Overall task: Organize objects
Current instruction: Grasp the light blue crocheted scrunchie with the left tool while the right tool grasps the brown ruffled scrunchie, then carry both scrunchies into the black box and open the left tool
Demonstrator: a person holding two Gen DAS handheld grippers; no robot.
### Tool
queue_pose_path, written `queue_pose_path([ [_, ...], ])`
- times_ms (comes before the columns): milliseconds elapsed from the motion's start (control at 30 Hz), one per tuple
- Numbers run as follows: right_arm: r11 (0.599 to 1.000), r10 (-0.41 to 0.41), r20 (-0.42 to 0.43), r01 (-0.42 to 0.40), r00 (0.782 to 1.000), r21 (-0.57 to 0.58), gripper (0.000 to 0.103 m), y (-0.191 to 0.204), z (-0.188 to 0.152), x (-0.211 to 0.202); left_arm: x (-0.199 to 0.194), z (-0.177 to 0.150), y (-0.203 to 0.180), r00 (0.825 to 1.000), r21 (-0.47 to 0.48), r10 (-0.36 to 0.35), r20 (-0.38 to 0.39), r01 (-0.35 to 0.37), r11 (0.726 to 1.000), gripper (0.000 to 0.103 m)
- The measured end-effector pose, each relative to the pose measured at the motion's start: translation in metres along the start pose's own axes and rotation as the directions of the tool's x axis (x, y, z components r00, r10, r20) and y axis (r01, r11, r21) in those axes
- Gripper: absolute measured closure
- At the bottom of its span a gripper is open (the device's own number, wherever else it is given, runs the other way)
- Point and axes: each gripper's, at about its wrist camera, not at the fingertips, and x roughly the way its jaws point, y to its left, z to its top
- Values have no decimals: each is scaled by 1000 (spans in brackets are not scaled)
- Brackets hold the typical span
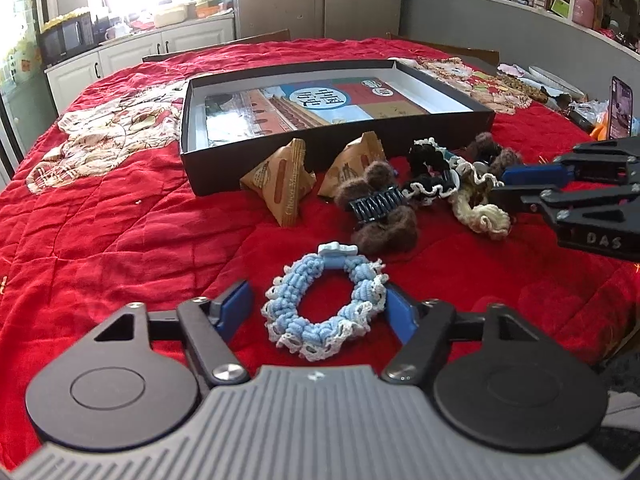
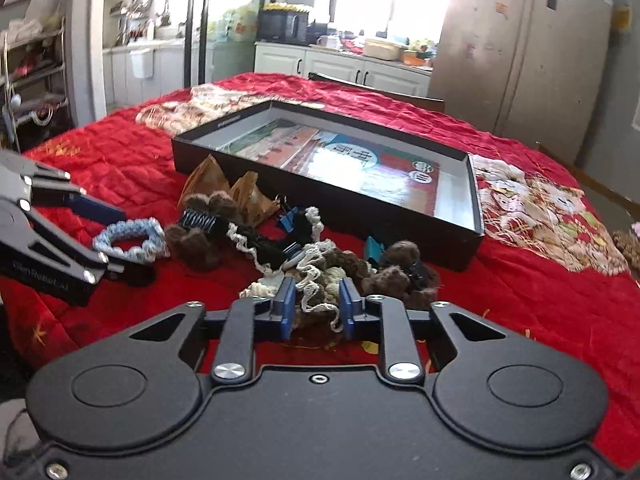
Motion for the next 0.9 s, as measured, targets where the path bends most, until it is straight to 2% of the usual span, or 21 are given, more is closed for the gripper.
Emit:
queue_pose_path([
  [133,999,-20,-9,20,1000,-42,83,4,-2,7,0,0,1,1000,3,-9,13,9,1000,42],
  [233,999,-27,-11,26,1000,-40,89,2,-2,9,0,1,1,1000,7,-25,18,25,1000,53],
  [300,999,-27,-3,27,1000,-29,92,-1,-2,7,-1,2,1,999,6,-33,19,33,999,65],
  [400,1000,-23,1,23,1000,-16,93,-5,-1,4,-2,2,2,999,6,-38,19,38,999,74],
  [600,1000,-15,51,14,999,17,95,-14,7,-11,-10,4,-1,998,25,-53,31,53,998,79],
  [900,998,20,126,-28,992,64,95,-28,29,-34,-37,23,-4,990,56,-55,126,48,997,79],
])
